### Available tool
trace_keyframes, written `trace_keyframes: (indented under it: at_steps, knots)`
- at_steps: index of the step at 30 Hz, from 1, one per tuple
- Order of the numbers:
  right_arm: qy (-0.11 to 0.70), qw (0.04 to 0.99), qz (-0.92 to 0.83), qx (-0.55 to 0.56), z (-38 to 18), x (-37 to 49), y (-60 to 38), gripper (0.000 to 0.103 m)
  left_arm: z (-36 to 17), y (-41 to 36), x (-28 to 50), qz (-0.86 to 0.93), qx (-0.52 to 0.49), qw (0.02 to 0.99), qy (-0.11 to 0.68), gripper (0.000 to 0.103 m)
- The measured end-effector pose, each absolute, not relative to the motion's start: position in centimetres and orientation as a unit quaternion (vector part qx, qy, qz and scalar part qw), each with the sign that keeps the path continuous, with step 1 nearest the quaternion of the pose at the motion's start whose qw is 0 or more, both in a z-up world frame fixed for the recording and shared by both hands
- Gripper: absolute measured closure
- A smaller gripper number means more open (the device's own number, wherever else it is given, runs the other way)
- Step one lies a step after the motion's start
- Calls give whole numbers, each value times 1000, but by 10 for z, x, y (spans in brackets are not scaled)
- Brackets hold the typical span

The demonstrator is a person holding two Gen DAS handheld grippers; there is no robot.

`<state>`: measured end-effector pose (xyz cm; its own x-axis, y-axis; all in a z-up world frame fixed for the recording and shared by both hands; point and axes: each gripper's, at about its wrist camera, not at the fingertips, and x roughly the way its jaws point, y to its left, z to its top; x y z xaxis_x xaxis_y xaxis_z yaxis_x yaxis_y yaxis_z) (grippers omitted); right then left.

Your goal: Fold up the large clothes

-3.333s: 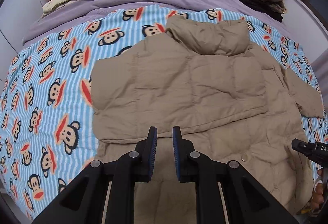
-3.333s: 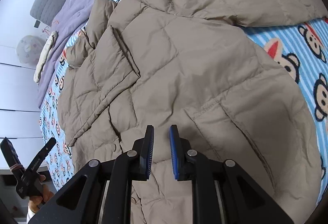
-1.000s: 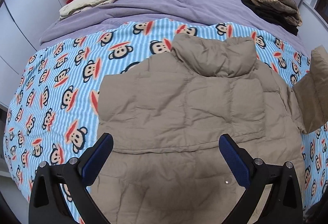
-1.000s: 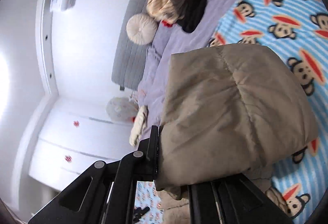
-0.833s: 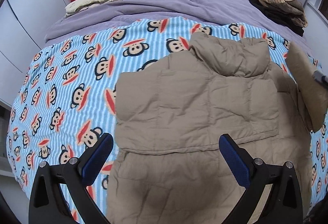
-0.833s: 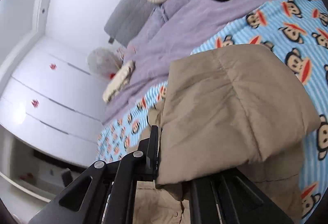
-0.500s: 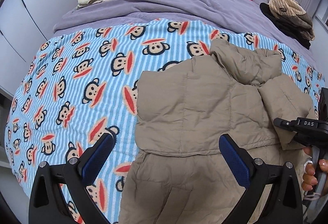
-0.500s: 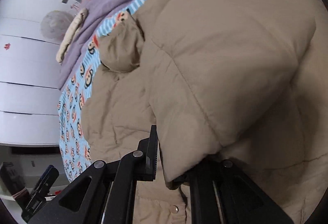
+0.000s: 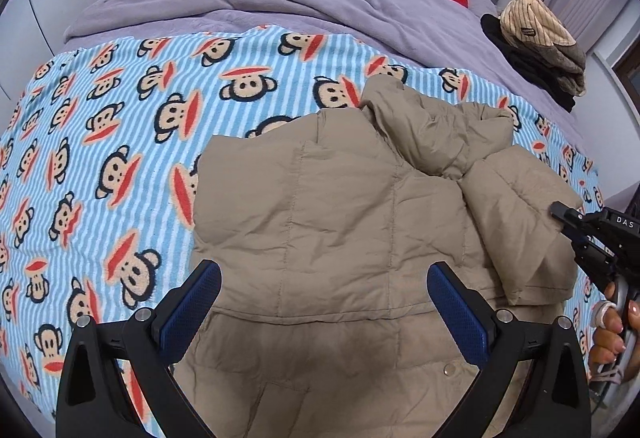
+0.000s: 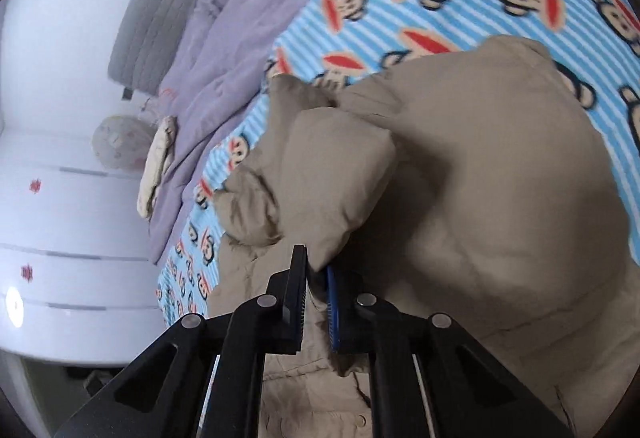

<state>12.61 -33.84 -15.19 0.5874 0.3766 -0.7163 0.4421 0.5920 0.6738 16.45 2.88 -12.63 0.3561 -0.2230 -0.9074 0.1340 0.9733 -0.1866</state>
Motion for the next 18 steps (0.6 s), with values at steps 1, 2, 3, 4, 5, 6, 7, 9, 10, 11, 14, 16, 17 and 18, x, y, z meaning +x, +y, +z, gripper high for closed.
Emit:
trace_keyframes:
  at_steps: [1,2,3,4,5,6,7,9,10,11,14,16,17,18]
  knots:
    - [459,781,6,424,-145,134,-321,93,-127,32,165,-119,-52,818,560,0]
    - [467,788,34,399,-141,142,-302,93,-127,35,166,-128,-67,814,562,0]
    - [477,793,57,375,-140,148,-283,93,-128,38,167,-138,-83,810,564,0]
    - [488,795,77,352,-140,151,-265,93,-128,40,168,-147,-97,806,565,0]
    - [502,793,97,330,-142,154,-245,93,-128,42,169,-157,-112,802,565,0]
    - [517,788,112,316,-147,156,-229,92,-128,43,170,-166,-125,798,565,0]
    - [534,780,123,302,-155,156,-213,91,-128,43,170,-175,-137,794,567,0]
    - [573,758,133,283,-172,152,-192,78,-132,40,171,-193,-158,782,571,0]
    - [590,746,132,280,-181,148,-186,61,-135,36,171,-200,-165,777,574,0]
    - [601,737,130,283,-188,142,-184,53,-139,31,172,-209,-169,771,578,0]
    - [602,729,117,302,-192,122,-199,46,-156,13,178,-219,-168,756,594,0]
    - [600,729,94,316,-191,107,-220,45,-171,-2,183,-226,-162,746,605,0]
    - [599,728,79,324,-191,97,-234,45,-178,-9,187,-227,-154,743,610,0]
    - [598,727,65,331,-190,91,-247,45,-185,-16,190,-225,-145,742,615,0]
